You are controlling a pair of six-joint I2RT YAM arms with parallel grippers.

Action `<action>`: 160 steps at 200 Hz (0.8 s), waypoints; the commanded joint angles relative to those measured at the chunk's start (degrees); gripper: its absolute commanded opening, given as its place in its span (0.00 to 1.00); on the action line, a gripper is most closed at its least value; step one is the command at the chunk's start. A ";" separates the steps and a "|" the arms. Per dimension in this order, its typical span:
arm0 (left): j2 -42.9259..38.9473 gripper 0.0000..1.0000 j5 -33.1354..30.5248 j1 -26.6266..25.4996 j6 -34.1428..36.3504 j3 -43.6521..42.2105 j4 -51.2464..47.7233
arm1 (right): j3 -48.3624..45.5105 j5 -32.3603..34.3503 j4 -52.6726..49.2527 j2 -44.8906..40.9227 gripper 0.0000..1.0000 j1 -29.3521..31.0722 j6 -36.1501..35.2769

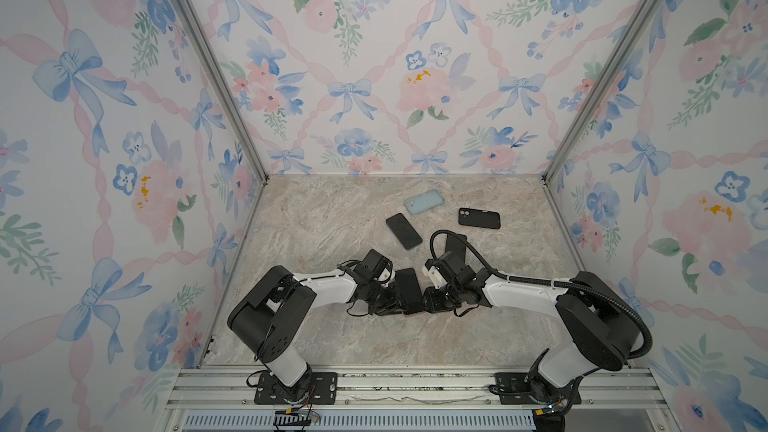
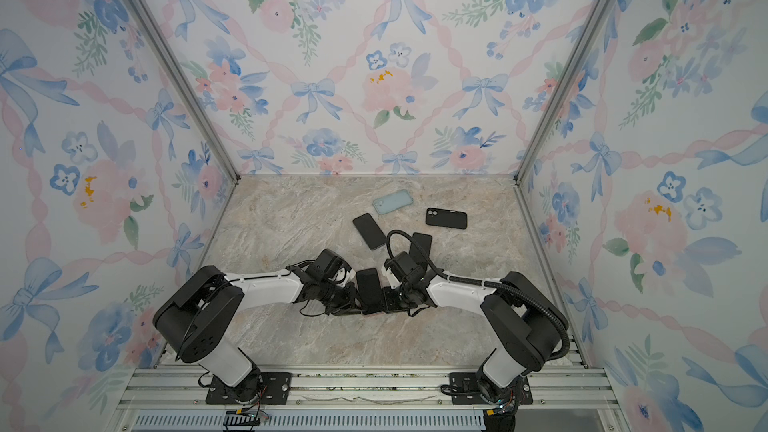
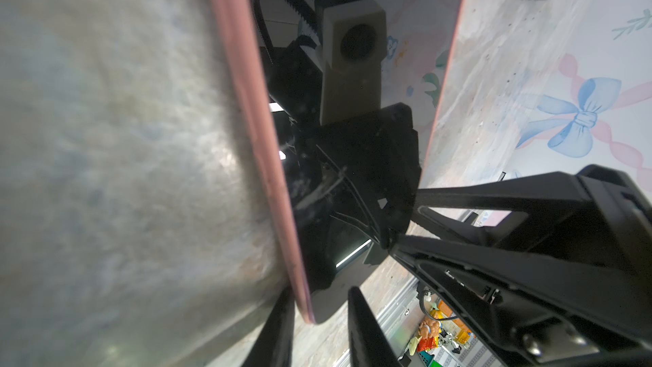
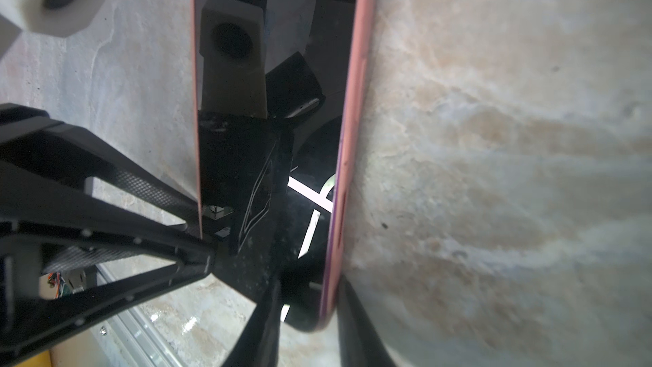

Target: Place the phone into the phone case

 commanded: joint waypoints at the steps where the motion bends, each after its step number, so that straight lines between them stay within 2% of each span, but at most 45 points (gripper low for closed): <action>1: 2.90 0.28 -2.75 -1.24 1.69 0.36 -2.55 | 0.92 -0.51 0.08 1.55 0.27 1.06 0.30; 64: 2.93 0.22 -3.00 -1.63 1.87 0.34 -2.62 | 0.57 -0.44 0.37 1.64 0.19 1.05 0.33; 101: 1.13 0.19 -4.44 -1.64 1.95 0.08 -4.25 | 1.21 0.33 -2.12 -0.03 0.21 0.69 -0.01; 145: -1.40 0.28 -7.53 -0.41 3.44 0.73 -9.79 | 3.00 1.43 -3.56 -2.02 0.30 -0.03 -0.21; 160: -0.67 0.32 -8.44 -0.41 4.34 3.67 -11.61 | 3.45 1.40 -3.29 -1.38 0.33 -0.03 -0.23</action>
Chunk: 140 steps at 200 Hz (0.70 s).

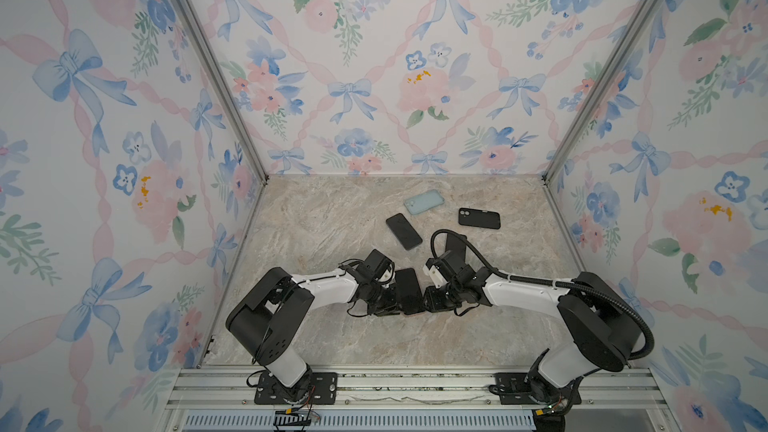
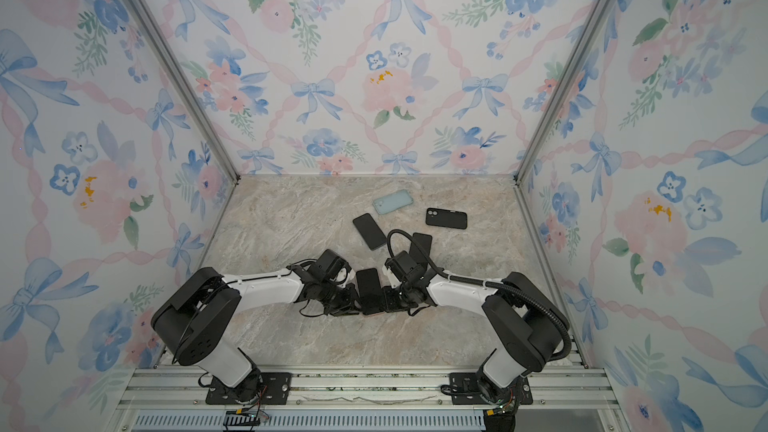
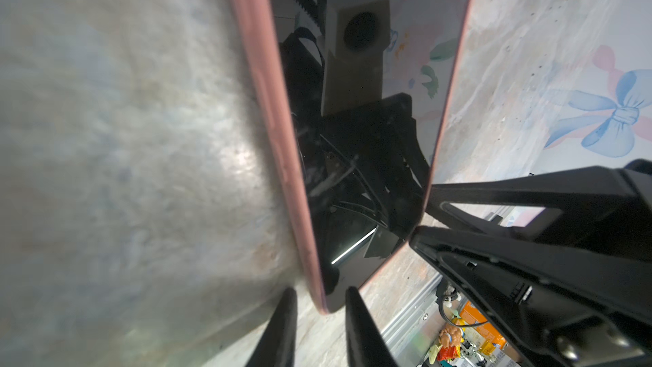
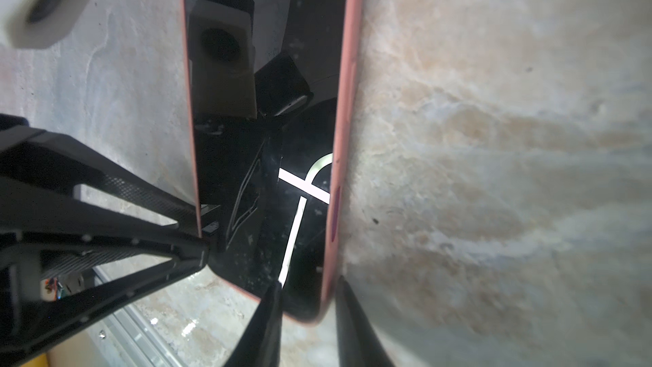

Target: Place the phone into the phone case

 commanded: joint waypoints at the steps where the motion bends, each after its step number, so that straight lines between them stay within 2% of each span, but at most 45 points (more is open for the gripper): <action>1: 0.48 0.32 -4.48 0.36 2.08 1.95 -6.38 | 2.26 0.50 -1.20 -0.88 0.33 0.06 -0.31; 57: 3.64 0.29 -5.08 -0.78 2.53 3.20 -7.15 | 1.01 1.08 -0.82 1.15 0.39 -0.49 -1.43; 92: 4.94 0.22 -4.89 -1.22 2.77 3.05 -7.15 | -0.32 0.36 0.92 2.23 0.39 -0.36 -1.10; 140: 5.44 0.13 -5.56 -1.40 3.70 2.77 -7.15 | -0.94 -0.47 2.46 2.42 0.33 0.10 -0.48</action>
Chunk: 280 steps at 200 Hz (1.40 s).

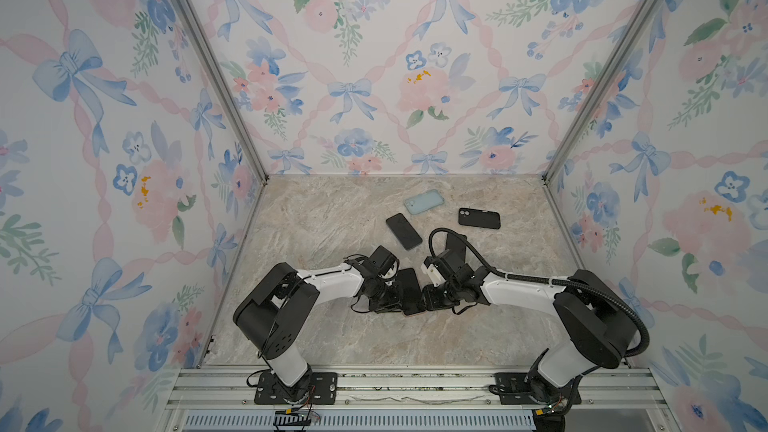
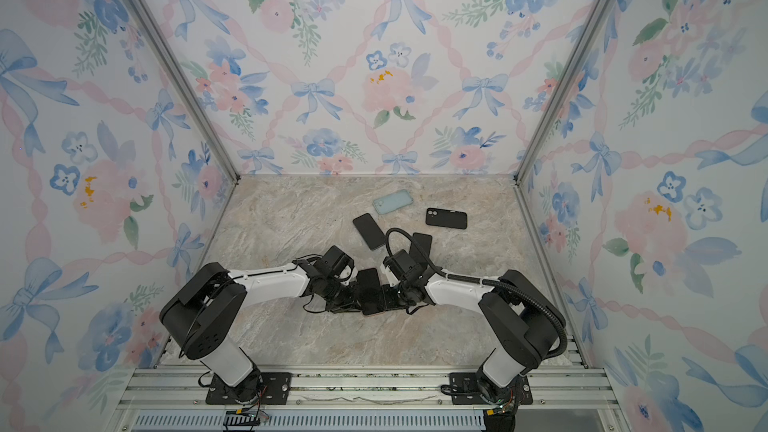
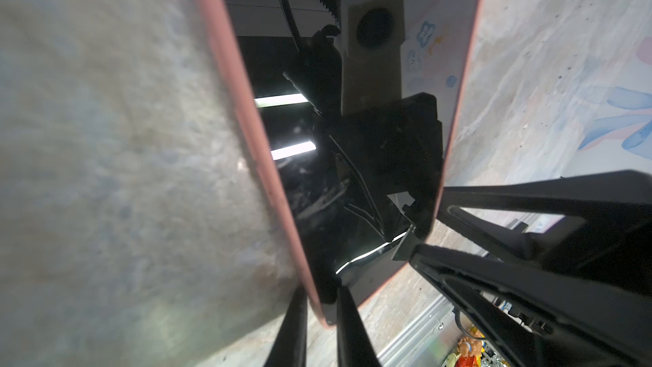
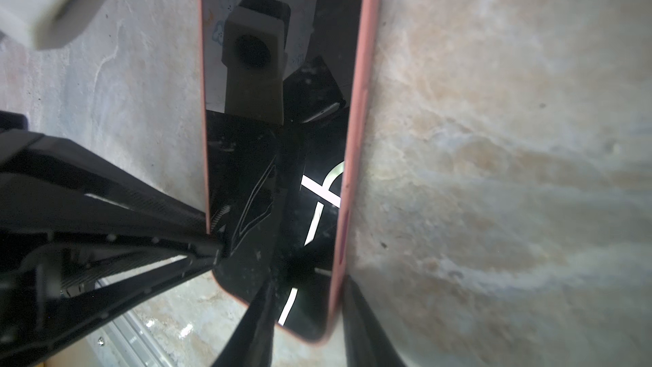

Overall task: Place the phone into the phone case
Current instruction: 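Lower the pink-cased phone flat onto the table with both grippers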

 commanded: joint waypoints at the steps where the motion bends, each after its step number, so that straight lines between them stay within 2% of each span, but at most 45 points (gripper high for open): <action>1: 2.58 0.12 -3.26 -0.42 1.41 -1.13 -3.11 | -1.03 -0.33 0.34 1.07 0.33 0.21 0.05; 38: 1.69 0.11 -3.66 -0.42 1.41 -0.86 -3.64 | -0.38 0.45 -1.53 -0.24 0.33 0.14 -0.34; 85: -1.96 0.22 -8.48 3.21 4.65 3.89 -8.59 | 2.37 0.89 -2.81 -0.56 0.36 -2.40 -2.71; 113: -1.61 0.32 -9.40 6.12 6.09 6.28 -9.00 | 7.18 1.17 -4.30 1.82 0.40 -3.11 -4.55; 128: -0.15 0.34 -9.40 6.86 6.84 7.86 -8.93 | 9.39 1.47 -4.22 3.25 0.41 -3.71 -5.02; 197: 9.01 0.35 -7.47 8.43 10.04 14.60 -8.82 | 17.59 2.31 -5.37 10.97 0.44 -6.46 -6.63; 226: 10.57 0.32 -7.42 8.82 10.61 15.39 -8.75 | 18.29 1.79 -4.98 12.78 0.39 -6.46 -6.38; 248: 11.92 0.24 -6.99 8.81 11.01 16.36 -8.81 | 18.59 0.96 -4.48 13.84 0.35 -6.31 -5.76; 280: 12.98 0.21 -6.79 8.81 11.57 17.50 -8.78 | 18.33 0.57 -4.27 14.16 0.29 -5.08 -4.75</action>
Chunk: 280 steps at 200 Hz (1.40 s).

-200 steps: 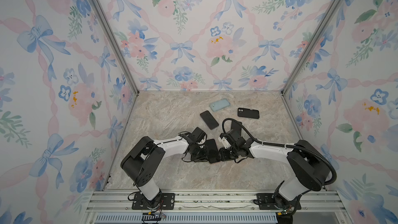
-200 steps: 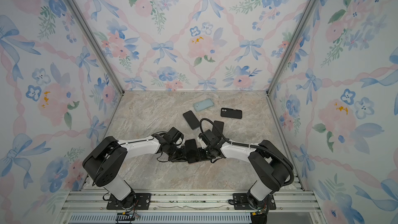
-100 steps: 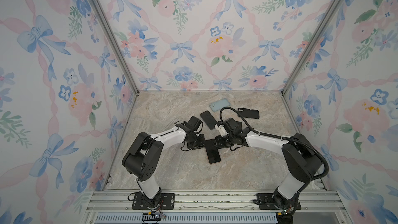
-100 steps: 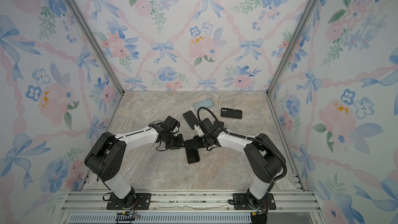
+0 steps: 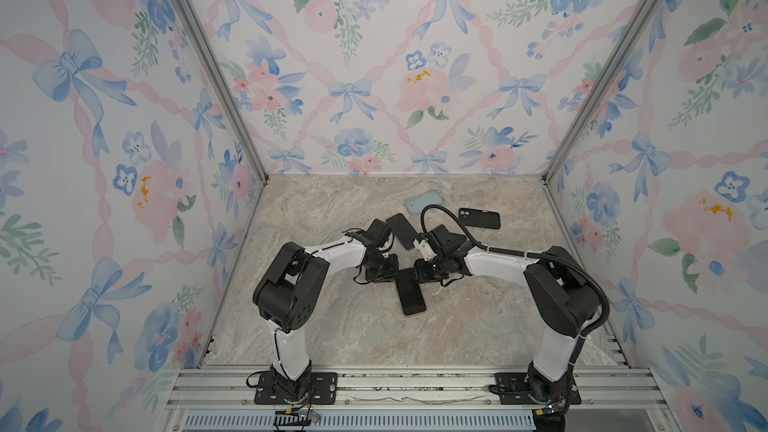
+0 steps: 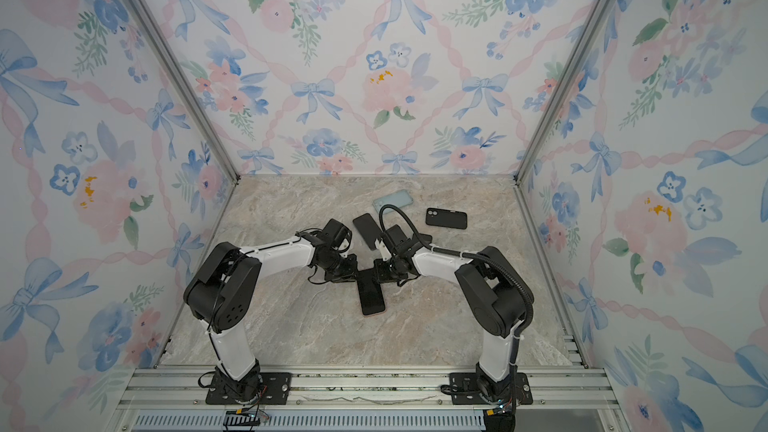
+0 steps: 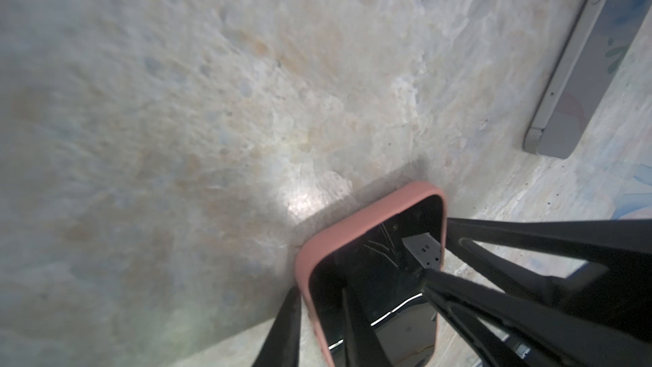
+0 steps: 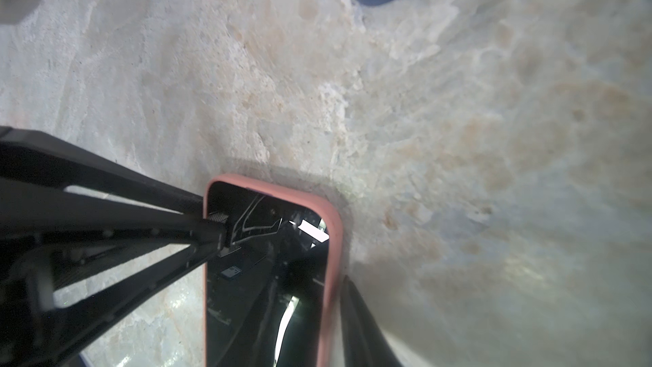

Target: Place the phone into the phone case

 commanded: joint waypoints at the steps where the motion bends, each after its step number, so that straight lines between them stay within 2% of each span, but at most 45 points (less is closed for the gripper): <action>1: 2.23 0.21 -0.35 0.31 1.58 0.86 -1.13 | 1.24 -0.73 -0.97 0.59 0.29 0.89 0.72; 41: 1.48 0.21 -0.07 0.26 1.79 0.78 -1.16 | -0.01 -0.52 -1.02 -1.21 0.28 1.72 2.22; 67: -3.44 0.23 -3.35 -0.88 0.40 -1.53 -1.27 | -1.60 2.09 -2.51 -6.27 0.36 1.71 3.26; 82: -5.33 0.36 -4.92 -1.74 -0.21 -1.24 -2.57 | -2.37 3.83 -3.07 -9.05 0.41 1.87 3.97; 122: -5.15 0.68 -9.83 -4.80 -2.00 2.73 -7.60 | -4.40 11.33 -5.29 -15.09 0.44 2.11 2.50; 139: -3.82 0.73 -11.02 -6.35 -2.88 4.85 -9.83 | -6.77 12.58 -3.65 -17.80 0.48 1.41 2.20; 155: -2.36 0.78 -11.85 -7.63 -4.00 6.65 -11.83 | -8.25 13.03 -2.46 -19.44 0.56 1.18 0.16; 159: -1.95 0.84 -12.24 -7.91 -4.43 7.12 -12.53 | -8.27 13.16 -2.68 -19.63 0.58 1.16 -0.30; 165: -1.55 0.87 -12.86 -8.18 -5.14 7.74 -13.38 | -8.19 13.53 -3.19 -19.75 0.60 1.07 -1.01; 187: -0.12 0.87 -14.13 -9.07 -8.08 10.23 -16.25 | -9.53 14.00 -2.94 -21.15 0.66 0.27 -2.23; 197: 0.88 0.84 -14.34 -9.35 -9.59 11.65 -18.03 | -11.03 13.61 -1.64 -22.67 0.69 -0.41 -2.25; 214: 3.20 0.82 -12.93 -9.83 -11.33 13.97 -20.77 | -13.77 12.99 0.94 -25.47 0.79 -1.74 -2.21; 259: 7.76 0.84 -12.63 -12.40 -14.72 18.65 -24.16 | -18.79 10.48 4.82 -28.85 1.00 -4.33 -1.93; 280: 9.81 0.85 -13.85 -13.67 -15.29 21.19 -26.64 | -20.15 8.82 5.87 -29.85 0.97 -4.97 -1.28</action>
